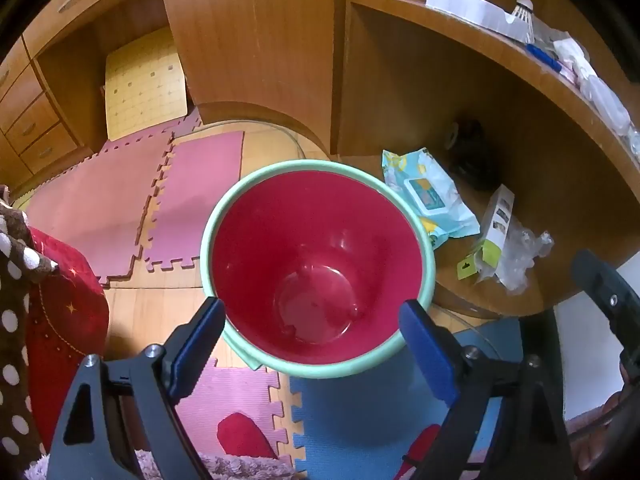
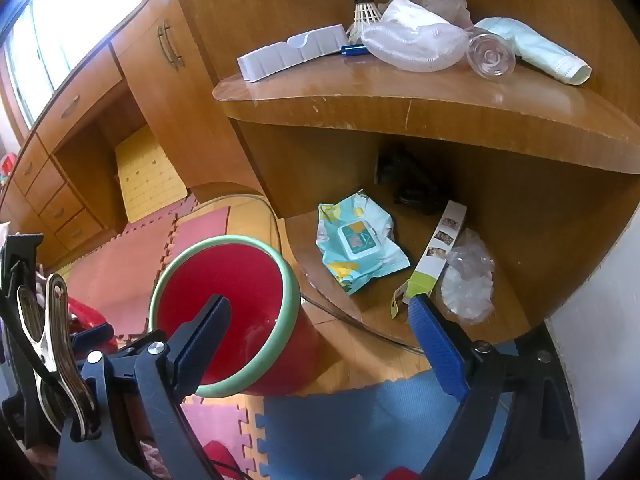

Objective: Collect trash

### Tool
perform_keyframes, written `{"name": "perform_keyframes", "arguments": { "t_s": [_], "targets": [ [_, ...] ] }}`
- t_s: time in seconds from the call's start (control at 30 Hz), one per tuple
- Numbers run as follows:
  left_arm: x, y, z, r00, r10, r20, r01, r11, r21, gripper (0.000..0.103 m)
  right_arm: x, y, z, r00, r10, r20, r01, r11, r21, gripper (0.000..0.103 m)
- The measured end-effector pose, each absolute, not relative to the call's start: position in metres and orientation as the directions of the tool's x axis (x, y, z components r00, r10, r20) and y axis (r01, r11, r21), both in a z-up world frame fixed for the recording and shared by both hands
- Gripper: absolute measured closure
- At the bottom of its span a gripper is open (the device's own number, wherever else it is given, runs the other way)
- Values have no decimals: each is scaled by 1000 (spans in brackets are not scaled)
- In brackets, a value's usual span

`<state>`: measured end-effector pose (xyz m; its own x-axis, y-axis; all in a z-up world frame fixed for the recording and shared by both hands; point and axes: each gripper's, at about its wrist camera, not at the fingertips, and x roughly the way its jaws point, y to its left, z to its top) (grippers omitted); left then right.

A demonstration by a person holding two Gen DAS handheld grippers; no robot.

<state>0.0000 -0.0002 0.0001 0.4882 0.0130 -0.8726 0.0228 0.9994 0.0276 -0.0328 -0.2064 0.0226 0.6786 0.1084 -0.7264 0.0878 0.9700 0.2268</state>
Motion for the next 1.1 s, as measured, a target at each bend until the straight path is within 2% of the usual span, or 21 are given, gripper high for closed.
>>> {"name": "perform_keyframes", "arguments": {
  "t_s": [1.1],
  "targets": [
    [-2,2,-4,486,18,-874,11,1000,27,11,-35,-207,24,684,117,-720,89,966,241,11]
  ]
}}
